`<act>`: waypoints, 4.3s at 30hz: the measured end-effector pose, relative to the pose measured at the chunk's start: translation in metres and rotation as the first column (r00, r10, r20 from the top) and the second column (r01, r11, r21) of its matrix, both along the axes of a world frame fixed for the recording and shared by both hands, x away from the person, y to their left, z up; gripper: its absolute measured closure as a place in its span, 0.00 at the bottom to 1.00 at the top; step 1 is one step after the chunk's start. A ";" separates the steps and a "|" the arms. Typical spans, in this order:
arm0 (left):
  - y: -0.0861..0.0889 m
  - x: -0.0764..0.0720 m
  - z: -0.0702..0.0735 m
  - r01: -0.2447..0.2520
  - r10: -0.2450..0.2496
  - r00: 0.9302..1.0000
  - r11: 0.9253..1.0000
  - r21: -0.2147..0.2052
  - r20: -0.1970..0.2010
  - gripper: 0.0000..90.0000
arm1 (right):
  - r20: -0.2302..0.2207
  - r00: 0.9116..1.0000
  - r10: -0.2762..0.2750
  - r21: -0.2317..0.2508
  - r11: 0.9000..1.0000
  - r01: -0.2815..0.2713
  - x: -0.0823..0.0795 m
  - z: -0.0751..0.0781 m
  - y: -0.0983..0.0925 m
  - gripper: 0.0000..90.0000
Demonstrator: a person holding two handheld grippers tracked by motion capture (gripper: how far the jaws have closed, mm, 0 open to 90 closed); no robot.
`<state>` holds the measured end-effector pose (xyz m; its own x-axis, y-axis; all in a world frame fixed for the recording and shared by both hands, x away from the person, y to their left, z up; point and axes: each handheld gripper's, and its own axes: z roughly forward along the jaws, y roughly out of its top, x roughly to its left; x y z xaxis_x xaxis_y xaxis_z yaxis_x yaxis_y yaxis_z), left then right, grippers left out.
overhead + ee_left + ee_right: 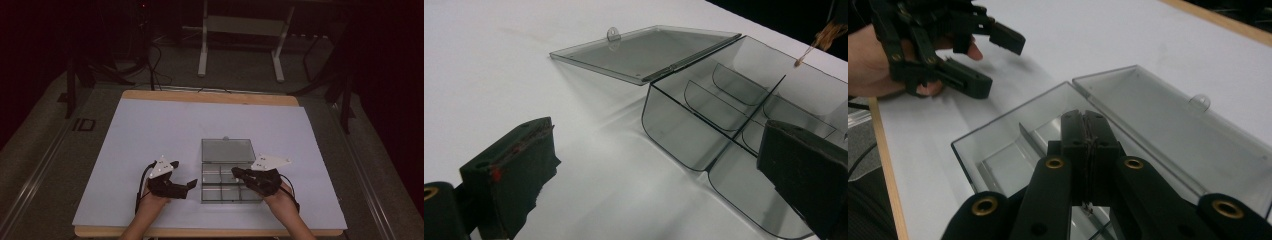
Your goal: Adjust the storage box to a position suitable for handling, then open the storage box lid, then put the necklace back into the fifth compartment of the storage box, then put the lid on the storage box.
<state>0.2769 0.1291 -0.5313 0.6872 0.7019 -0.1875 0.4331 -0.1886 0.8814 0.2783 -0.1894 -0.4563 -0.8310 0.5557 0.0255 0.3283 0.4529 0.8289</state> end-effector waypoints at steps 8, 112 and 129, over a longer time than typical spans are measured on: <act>-0.001 0.000 0.000 0.000 0.000 1.000 1.000 0.002 -0.001 0.04 | -0.044 0.999 -0.005 -0.027 1.000 0.004 -0.002 -0.023 -0.001 0.99; -0.046 0.039 0.049 0.036 -0.036 0.999 0.999 0.015 -0.017 0.03 | -0.003 0.965 -0.261 0.100 0.960 0.260 0.040 -0.020 -0.082 0.15; -0.053 0.065 0.051 0.031 -0.030 0.998 0.999 0.023 -0.058 0.03 | -0.010 0.958 -0.286 0.111 0.952 0.285 0.066 -0.019 -0.065 0.16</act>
<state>0.3417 0.0759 -0.4803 0.6967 0.6856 -0.2111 0.4768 -0.2226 0.8503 0.3447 -0.2542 -0.4757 -0.6383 0.7638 0.0956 0.4253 0.2464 0.8709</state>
